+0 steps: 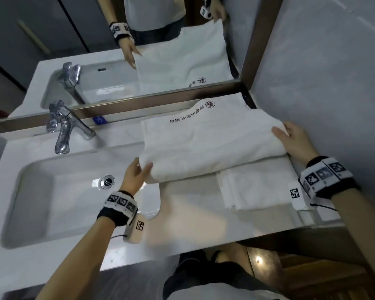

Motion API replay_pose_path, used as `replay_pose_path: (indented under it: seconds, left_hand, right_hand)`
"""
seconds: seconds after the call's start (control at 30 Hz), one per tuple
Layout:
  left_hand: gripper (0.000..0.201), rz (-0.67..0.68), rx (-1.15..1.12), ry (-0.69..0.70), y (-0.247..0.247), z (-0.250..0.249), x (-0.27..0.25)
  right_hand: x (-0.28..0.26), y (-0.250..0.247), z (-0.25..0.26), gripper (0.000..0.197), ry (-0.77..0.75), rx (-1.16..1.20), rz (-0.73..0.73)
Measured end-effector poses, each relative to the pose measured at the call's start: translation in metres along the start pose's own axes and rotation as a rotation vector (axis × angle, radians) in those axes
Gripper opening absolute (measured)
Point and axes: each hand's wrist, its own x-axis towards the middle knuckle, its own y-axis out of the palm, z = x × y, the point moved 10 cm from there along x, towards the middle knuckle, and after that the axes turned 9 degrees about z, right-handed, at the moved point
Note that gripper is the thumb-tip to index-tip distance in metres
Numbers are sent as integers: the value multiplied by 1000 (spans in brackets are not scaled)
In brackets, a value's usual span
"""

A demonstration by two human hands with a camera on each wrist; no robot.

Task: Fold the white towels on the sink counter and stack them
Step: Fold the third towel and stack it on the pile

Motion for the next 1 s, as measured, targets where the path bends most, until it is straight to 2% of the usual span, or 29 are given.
replay_pose_path:
  seconds: [0.03,0.1,0.17,0.3,0.4,0.43,0.47,0.57,0.6,0.7,0.8,0.93,1.0]
  left_hand:
    - [11,-69,2,16,-11,-10,2]
    - [15,-157,9,3,-29,-20,4]
    - [20,-144,1,-93,-32,-15,5]
    - [53,-32,194,-418,-11,29,-21]
    - [62,190,327,-588,26,63,-52]
    - [67,243,439,-585,35,67,-56]
    - [70,237,548,-533,39,64,-55]
    - [68,77,660,-226,50,20,-39]
    - [66,72,674,-124,60,4,-34]
    - [59,167,745,52,101,-27,-12]
    - [55,293,805,40,130,-30,15]
    - [59,436,898,-135,138,-10,49]
    - [65,475,950,-171,138,-4,62]
  right_hand:
    - [2,-5,9,10,-12,3,-22]
    - [4,-15,19,17,8,10,-61]
    - [3,-21,12,29,94,13,-46]
    - [-12,-3,-25,29,250,-141,164]
    - [-31,17,-45,38,311,-453,330]
    - [-34,18,-45,39,313,-532,328]
    - [-36,17,-43,41,311,-575,303]
    - [-29,16,-26,51,223,-639,205]
    - [-25,20,-16,53,163,-648,191]
    - [-10,46,16,50,-5,-608,260]
    - [10,81,33,50,-49,-655,442]
    - [39,115,40,51,4,-703,615]
    - [53,127,36,52,57,-736,676]
